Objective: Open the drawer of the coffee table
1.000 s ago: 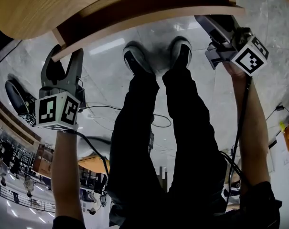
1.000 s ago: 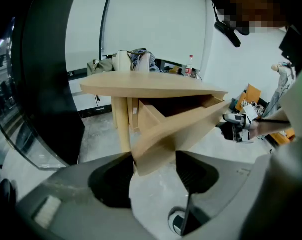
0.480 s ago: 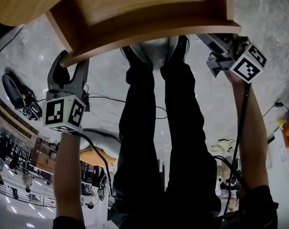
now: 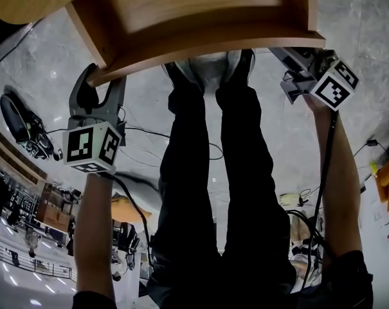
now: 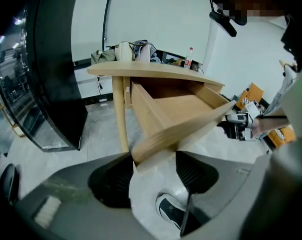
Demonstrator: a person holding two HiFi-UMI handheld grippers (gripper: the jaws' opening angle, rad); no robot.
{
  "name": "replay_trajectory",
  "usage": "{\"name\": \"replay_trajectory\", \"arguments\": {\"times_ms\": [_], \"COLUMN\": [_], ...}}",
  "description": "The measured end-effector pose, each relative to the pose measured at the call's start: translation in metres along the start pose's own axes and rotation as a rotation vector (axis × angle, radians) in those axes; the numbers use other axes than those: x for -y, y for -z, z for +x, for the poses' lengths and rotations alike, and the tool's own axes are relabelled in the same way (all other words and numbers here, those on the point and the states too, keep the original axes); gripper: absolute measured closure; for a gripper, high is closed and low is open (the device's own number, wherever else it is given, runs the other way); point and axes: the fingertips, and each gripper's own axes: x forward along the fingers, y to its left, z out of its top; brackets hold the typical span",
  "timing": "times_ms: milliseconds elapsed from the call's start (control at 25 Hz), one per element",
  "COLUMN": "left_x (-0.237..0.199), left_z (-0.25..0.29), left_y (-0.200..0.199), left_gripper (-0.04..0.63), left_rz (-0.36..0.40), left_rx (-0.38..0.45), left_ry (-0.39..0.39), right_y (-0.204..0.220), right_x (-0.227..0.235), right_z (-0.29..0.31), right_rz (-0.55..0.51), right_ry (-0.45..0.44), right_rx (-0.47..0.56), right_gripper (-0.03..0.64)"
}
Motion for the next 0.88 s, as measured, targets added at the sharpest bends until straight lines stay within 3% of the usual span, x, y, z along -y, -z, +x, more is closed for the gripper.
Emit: {"name": "replay_trajectory", "arguments": {"times_ms": [360,640,760,880], "left_x": [0.006,0.009,0.006,0.005], "left_z": [0.009,0.012,0.016,0.002], "left_y": [0.008,0.005,0.011,0.024], "left_gripper": [0.321,0.321,0.321,0.321], "left_rz": [-0.010,0.023,0.039,0.008], "left_rx": [-0.025,-0.019,-0.069,-0.138], "left_ry": [0.001,-0.003,0.005,0.016], "right_y": [0.008,0.009,0.021,0.039], "right_x": [0.011,0.013,0.013,0.007], "right_z": [-0.001,-0.008,-0.013,-0.032], "right_rz": [-0.027,-0.008,-0.002,0.024], "right_ry": [0.058,0.109,0.147,0.195], "right_rx": [-0.059,-0.036,-0.088,-0.139], "right_gripper": [0.183,0.244,0.244,0.253]}}
